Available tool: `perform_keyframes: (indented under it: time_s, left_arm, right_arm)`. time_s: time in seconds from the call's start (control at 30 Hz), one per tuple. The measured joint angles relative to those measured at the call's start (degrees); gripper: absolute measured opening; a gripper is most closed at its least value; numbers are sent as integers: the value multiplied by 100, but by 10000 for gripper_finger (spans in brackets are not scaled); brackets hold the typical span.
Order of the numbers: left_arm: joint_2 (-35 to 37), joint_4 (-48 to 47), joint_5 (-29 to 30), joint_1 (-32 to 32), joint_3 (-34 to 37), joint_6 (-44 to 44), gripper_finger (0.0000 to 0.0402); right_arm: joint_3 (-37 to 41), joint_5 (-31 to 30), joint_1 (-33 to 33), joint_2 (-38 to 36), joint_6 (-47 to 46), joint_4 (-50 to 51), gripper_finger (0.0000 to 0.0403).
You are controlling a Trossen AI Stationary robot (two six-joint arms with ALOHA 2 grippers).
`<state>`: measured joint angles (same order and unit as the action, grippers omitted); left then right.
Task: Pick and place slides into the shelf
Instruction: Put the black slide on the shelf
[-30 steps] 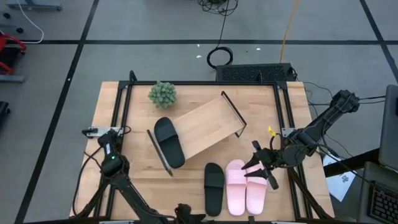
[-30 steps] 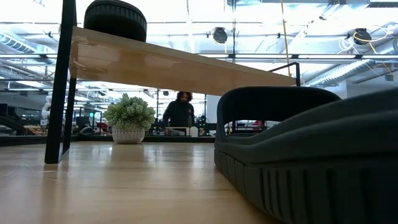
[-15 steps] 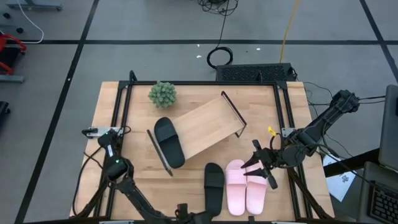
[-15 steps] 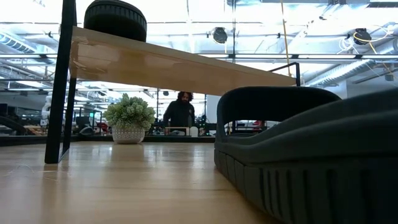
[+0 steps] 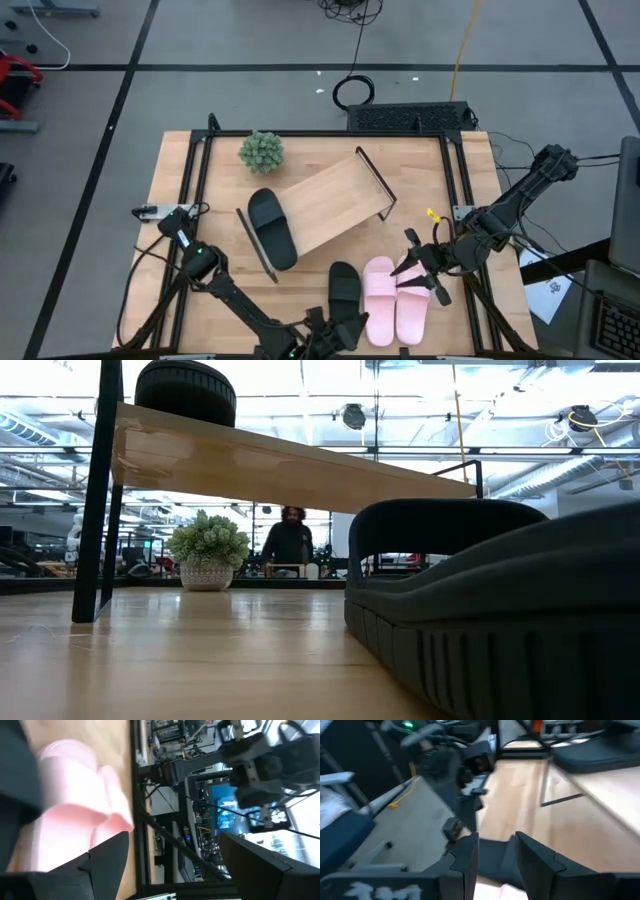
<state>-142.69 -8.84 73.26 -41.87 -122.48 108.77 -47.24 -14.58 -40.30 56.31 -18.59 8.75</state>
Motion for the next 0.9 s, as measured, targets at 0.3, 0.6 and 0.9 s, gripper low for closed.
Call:
perform_keyframes:
  time_s: [0.3, 0.6, 0.9]
  left_arm:
    - [-534, 1188, 314, -54, 2, -126, 310]
    - [-532, 734, 184, -10, 0, 193, 310]
    - [-281, 1130, 852, -300, 0, -766, 310]
  right_arm:
    - [0, 108, 1, -222, 153, -38, 118]
    - [0, 105, 7, -266, 105, -92, 118]
    - [0, 436, -232, 182, 124, -485, 118]
